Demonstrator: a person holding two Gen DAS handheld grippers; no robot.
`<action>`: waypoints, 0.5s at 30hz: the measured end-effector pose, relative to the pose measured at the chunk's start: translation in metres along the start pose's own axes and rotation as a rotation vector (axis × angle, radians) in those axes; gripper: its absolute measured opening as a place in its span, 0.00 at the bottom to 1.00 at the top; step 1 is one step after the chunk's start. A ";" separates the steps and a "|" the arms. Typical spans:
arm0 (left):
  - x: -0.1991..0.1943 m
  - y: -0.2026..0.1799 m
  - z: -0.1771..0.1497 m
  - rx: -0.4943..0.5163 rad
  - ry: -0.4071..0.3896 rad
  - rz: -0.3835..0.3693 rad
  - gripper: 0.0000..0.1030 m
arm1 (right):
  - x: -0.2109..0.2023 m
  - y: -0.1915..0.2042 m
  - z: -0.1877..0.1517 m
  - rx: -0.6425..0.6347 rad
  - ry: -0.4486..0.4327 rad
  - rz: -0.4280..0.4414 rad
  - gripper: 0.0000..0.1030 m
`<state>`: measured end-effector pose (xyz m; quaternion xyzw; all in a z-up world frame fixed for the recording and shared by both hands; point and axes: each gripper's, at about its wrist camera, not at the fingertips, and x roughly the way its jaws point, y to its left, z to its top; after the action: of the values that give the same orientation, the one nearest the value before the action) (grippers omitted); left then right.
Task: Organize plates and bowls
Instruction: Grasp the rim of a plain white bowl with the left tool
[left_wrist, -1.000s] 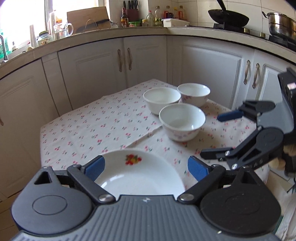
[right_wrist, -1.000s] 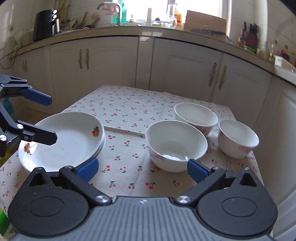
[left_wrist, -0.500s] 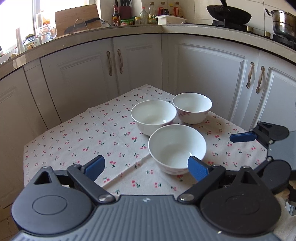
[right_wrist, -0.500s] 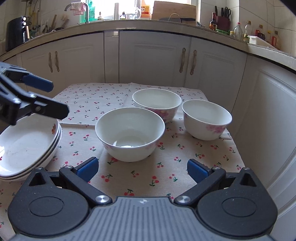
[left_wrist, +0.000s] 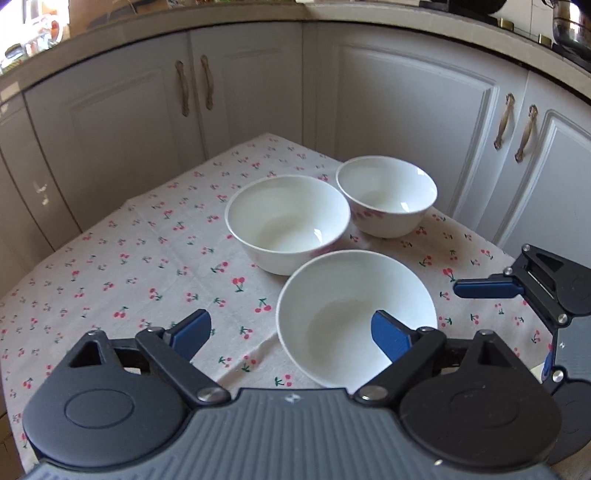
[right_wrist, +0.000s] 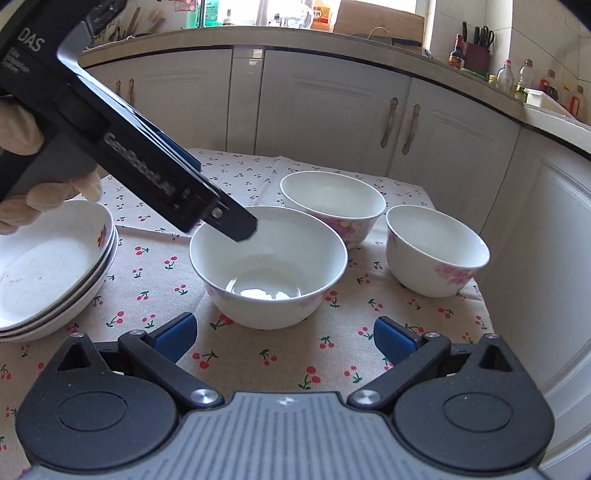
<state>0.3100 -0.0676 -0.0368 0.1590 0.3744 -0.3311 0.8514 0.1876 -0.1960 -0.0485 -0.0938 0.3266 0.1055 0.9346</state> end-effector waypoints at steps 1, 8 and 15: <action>0.004 0.000 0.001 0.001 0.010 -0.009 0.83 | 0.002 0.000 0.001 -0.003 0.000 0.004 0.99; 0.019 0.000 0.002 -0.002 0.043 -0.064 0.64 | 0.013 0.001 0.005 -0.020 -0.001 0.019 0.85; 0.024 -0.002 0.007 0.019 0.047 -0.088 0.64 | 0.013 0.003 0.006 -0.034 -0.023 0.035 0.81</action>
<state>0.3243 -0.0838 -0.0499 0.1580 0.3978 -0.3681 0.8254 0.2007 -0.1895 -0.0525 -0.1026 0.3157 0.1284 0.9345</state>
